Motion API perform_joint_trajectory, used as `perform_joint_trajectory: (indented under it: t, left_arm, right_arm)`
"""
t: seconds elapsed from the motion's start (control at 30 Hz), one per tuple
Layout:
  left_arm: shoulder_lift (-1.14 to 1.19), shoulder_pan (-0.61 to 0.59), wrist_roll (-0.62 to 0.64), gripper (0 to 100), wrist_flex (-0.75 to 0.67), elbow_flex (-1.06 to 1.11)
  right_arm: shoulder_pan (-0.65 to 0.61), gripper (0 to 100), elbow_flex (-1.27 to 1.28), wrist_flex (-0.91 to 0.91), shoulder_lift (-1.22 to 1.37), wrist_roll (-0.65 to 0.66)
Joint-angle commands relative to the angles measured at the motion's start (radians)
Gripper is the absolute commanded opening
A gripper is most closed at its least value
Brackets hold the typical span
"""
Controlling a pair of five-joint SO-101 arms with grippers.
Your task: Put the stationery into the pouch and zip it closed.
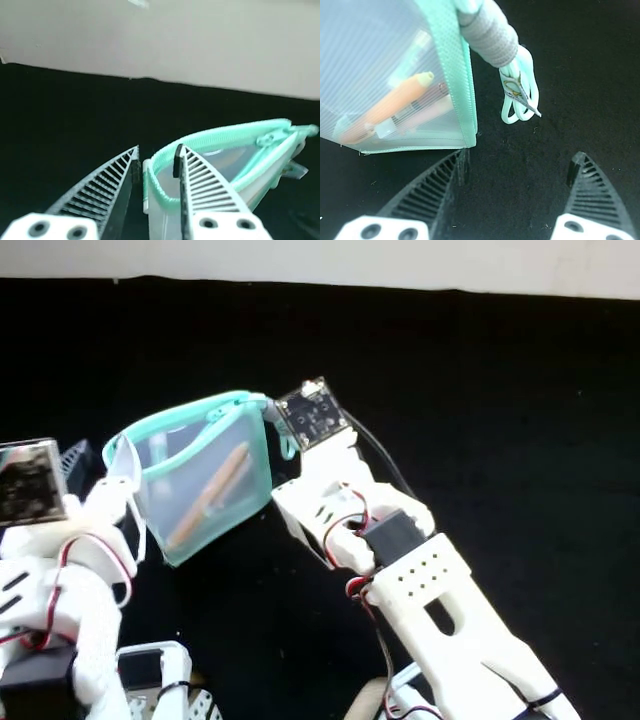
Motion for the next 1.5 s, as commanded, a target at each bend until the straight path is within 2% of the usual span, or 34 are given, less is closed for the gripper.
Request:
perform_joint_trajectory:
  t: [0.0,0.2,0.3,0.87,1.47]
  left_arm:
    - [0.008,-0.013,0.031,15,0.002,-0.097]
    - [0.010,-0.013,0.034,15,0.003,-0.050]
    - [0.012,-0.013,0.078,15,0.003,-0.031]
    - [0.010,-0.013,0.078,15,0.006,0.096]
    - [-0.001,-0.007,0.064,15,0.195,0.131]
  right_arm:
    - [0.010,31.3,-0.004,-0.018,-0.024,-0.008]
    - [0.010,31.3,-0.004,-0.018,-0.024,-0.008]
    - [0.010,31.3,-0.004,-0.018,-0.024,-0.008]
    - [0.010,31.3,-0.002,-0.018,-0.024,-0.008]
    - [0.010,31.3,-0.002,-0.018,-0.024,-0.008]
